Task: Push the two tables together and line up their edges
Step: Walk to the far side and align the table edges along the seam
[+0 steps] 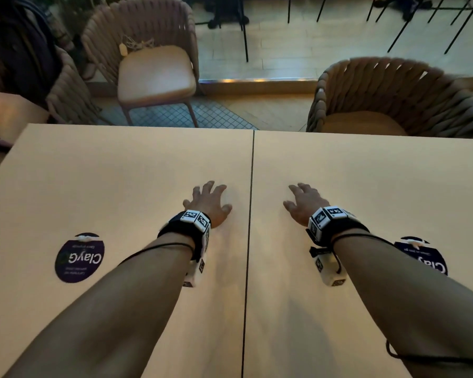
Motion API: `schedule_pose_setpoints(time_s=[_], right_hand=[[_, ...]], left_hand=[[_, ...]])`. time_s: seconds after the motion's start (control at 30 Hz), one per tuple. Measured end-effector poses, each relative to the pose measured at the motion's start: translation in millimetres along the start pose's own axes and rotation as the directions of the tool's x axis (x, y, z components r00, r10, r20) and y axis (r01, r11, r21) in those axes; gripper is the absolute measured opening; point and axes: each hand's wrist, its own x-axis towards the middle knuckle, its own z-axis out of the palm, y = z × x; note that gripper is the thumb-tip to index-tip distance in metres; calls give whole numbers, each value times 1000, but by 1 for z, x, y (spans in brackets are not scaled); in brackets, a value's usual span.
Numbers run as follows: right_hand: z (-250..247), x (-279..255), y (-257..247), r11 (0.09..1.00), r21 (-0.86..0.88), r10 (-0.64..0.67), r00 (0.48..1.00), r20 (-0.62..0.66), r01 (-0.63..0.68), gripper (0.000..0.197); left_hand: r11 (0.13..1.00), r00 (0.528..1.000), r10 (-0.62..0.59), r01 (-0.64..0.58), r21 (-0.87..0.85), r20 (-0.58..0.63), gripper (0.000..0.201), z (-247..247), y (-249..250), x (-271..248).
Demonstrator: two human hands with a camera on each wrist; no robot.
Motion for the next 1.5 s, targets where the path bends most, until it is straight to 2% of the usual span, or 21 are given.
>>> schedule_pose_setpoints(time_s=[0.27, 0.37, 0.53, 0.6, 0.7, 0.8, 0.9, 1.03, 1.27, 1.5], right_hand=[[-48, 64, -29, 999, 34, -21, 982, -188, 28, 52], [-58, 95, -36, 999, 32, -13, 978, -208, 20, 49], [-65, 147, -45, 1000, -11, -3, 971, -237, 1, 49], [-70, 166, -45, 1000, -30, -7, 970, -243, 0, 51], [-79, 193, -42, 999, -36, 17, 983, -184, -24, 51], [-79, 213, -30, 997, -55, 53, 992, -113, -60, 49], [-74, 223, -26, 996, -49, 67, 991, -119, -73, 48], [-69, 227, -26, 995, -21, 93, 981, -168, -98, 45], [-66, 227, -26, 997, -15, 66, 979, -195, -71, 43], [-61, 221, -35, 1000, -20, 14, 985, -170, -18, 49]], left_hand=[[998, 993, 58, -56, 18, -103, 65, -54, 26, 78], [996, 990, 80, -75, 46, -118, 65, -65, 34, 110], [996, 995, 88, -87, 11, -51, 72, -70, 47, 159], [995, 994, 101, -101, 1, -37, 75, -71, 53, 177], [993, 996, 91, -88, 76, -27, 77, -73, 52, 201], [988, 999, 32, -37, 148, 34, 81, -71, 50, 225], [985, 998, -6, -6, 174, 68, 85, -71, 51, 229], [979, 999, -1, -9, 204, 49, 82, -75, 60, 224], [984, 999, -2, -5, 175, 43, 79, -73, 63, 224], [987, 999, -19, 12, 161, 42, 80, -66, 66, 221]])
